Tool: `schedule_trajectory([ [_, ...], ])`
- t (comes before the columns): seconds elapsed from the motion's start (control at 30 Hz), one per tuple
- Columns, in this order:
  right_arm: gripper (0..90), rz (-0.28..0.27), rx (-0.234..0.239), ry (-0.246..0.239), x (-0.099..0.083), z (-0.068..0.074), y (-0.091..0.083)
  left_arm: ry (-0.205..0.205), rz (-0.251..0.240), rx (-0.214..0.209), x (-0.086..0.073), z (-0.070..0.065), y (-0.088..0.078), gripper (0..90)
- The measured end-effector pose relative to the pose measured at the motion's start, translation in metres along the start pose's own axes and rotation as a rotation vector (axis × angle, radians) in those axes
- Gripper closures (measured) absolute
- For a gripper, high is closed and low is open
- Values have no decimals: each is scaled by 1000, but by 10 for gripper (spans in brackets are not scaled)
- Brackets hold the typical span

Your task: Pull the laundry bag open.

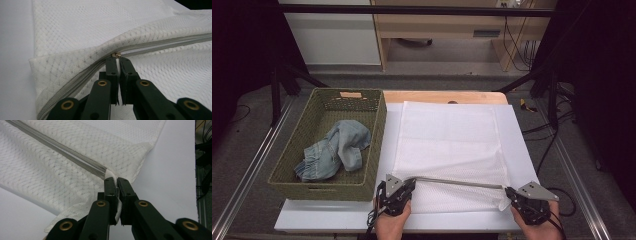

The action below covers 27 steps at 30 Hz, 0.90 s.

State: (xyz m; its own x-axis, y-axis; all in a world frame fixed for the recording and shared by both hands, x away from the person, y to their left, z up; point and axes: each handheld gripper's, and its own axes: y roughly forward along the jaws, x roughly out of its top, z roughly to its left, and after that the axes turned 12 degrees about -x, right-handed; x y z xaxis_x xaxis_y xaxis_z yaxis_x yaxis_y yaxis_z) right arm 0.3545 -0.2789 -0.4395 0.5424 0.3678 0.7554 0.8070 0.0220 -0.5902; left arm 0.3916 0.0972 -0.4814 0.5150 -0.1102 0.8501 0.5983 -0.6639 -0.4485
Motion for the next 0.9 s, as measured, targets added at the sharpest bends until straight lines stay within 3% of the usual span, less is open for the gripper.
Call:
schedule_trajectory([
  [0.9, 867, 13, 4, -7, -2, -2, -1, -6, -15, 33, 1, 10, -17, 864],
])
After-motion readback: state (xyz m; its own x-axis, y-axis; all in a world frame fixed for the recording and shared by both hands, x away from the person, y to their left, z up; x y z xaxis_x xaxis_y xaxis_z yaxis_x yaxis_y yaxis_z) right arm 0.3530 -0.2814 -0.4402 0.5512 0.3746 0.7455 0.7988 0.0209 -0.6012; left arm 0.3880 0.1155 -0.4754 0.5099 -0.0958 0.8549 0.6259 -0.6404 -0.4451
